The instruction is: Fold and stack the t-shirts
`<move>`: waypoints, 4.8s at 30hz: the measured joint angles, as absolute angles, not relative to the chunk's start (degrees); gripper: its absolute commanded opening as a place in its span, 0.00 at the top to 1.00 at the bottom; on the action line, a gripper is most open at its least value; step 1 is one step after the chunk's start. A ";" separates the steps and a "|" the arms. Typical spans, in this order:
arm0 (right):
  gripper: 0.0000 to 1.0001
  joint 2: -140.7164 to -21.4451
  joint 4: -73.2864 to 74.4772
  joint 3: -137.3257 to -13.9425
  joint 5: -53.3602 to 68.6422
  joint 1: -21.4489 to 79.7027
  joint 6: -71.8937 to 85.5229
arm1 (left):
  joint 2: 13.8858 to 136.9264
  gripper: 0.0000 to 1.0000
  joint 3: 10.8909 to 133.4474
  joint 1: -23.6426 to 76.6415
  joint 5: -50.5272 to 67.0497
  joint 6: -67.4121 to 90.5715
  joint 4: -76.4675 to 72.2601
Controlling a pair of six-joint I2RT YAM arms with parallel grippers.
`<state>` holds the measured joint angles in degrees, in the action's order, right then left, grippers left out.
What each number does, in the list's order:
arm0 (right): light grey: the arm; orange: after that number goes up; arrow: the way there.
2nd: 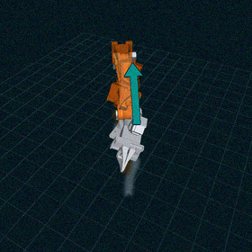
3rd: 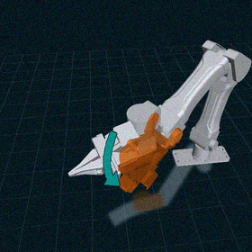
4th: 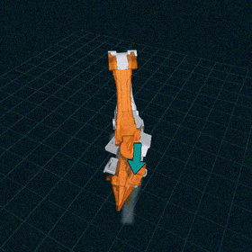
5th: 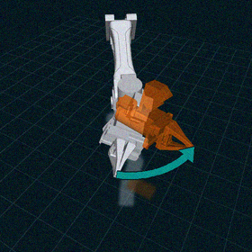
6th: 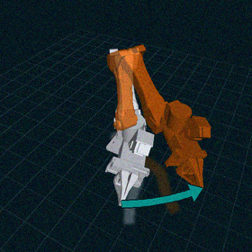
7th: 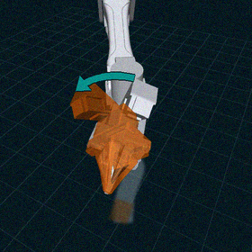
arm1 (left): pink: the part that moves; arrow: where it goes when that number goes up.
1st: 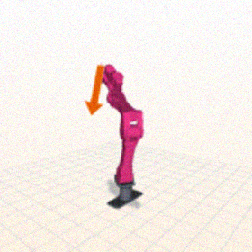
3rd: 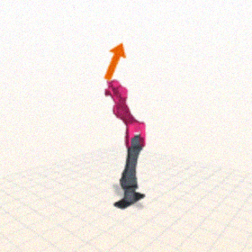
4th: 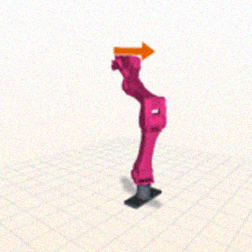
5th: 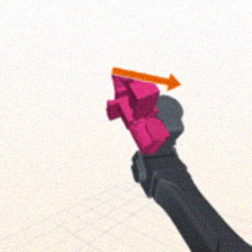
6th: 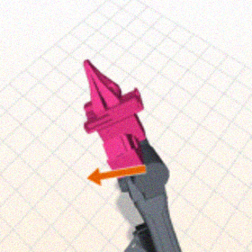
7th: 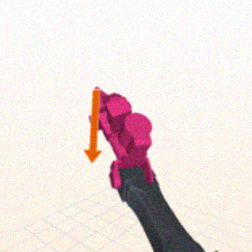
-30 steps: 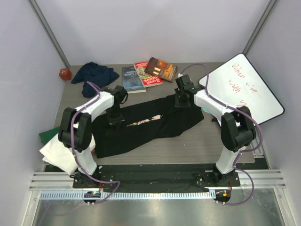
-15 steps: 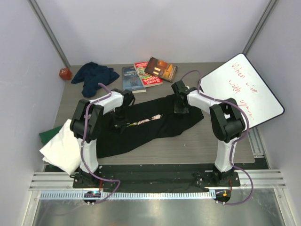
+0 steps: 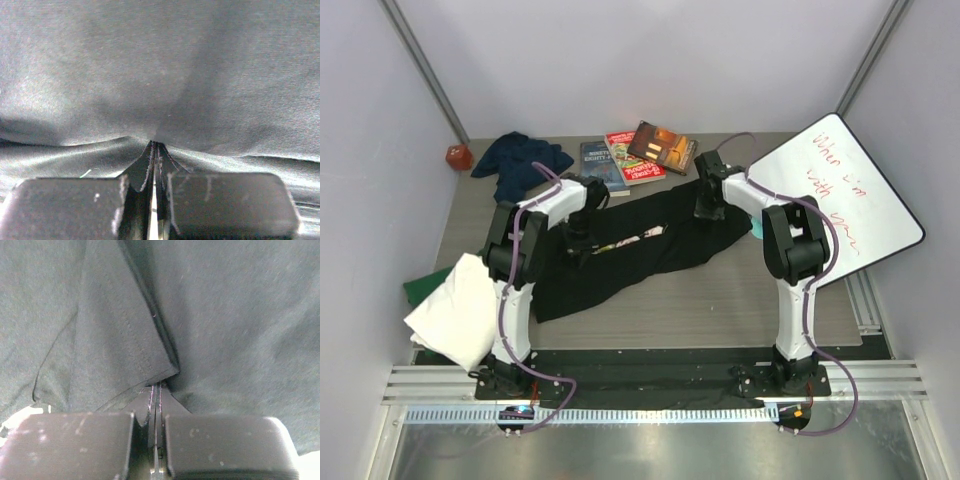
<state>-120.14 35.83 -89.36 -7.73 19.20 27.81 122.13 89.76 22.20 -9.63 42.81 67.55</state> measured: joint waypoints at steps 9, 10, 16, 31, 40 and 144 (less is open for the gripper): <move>0.81 -126.93 36.12 -100.07 -6.42 16.60 25.96 | 125.03 1.00 95.66 19.90 -10.74 42.61 67.18; 0.79 -127.33 36.05 -100.79 -6.20 16.51 25.54 | 125.01 0.99 95.57 19.79 -10.72 42.57 67.11; 0.72 -125.01 34.74 -99.63 -5.69 16.43 24.01 | 121.49 0.91 91.13 18.46 -11.20 42.11 63.75; 0.69 -95.11 31.27 -78.98 -12.62 16.01 22.79 | 108.44 1.00 93.80 17.56 -8.36 38.98 63.64; 0.92 -103.59 32.25 -73.65 -12.71 15.51 23.27 | 113.75 1.00 94.50 28.58 -6.81 36.97 62.17; 0.99 -129.56 39.33 -105.56 -6.55 8.93 27.38 | 120.62 1.00 84.36 42.57 -10.04 34.04 68.16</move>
<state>-129.56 39.33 -105.56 -6.55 8.93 27.38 120.62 84.36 42.57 -10.04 34.04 68.16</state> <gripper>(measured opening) 0.017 0.003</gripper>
